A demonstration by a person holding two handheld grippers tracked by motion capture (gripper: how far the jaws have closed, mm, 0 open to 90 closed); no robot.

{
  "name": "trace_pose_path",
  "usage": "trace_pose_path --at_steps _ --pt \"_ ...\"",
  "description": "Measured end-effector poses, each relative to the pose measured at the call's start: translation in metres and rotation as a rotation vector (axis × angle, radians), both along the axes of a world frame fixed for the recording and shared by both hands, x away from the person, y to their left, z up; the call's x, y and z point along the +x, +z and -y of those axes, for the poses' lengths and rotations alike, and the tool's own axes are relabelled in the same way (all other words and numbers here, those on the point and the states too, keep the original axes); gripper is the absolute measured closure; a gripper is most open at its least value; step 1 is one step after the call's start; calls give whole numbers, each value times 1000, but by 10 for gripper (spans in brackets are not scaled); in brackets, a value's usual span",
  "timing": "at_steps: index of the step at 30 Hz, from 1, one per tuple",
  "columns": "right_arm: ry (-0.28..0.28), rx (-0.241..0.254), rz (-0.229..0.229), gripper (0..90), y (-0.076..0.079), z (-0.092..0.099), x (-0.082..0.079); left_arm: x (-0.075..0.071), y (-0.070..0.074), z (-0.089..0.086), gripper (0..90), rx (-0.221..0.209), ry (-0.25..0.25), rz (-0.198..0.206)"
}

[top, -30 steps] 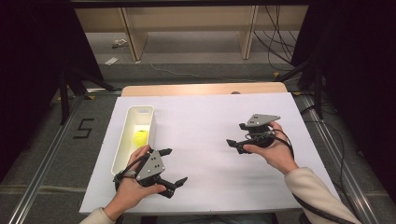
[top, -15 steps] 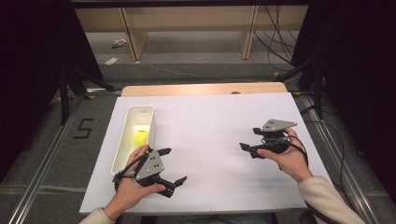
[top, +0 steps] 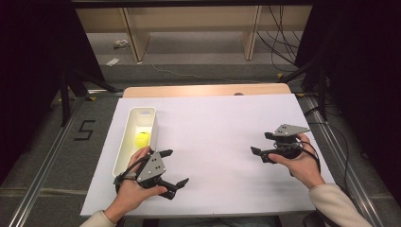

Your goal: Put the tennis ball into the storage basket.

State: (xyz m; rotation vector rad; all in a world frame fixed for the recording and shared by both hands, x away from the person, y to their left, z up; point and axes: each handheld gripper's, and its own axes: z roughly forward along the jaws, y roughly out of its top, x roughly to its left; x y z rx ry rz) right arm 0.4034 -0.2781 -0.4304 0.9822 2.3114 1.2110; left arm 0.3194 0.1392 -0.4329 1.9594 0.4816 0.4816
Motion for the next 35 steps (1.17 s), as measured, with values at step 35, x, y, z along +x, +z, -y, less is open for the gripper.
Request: trace_pose_path --at_steps 35 --pt "-78 39 -15 179 -17 35 -16 0 -1 0 0 -1 -5 -4"
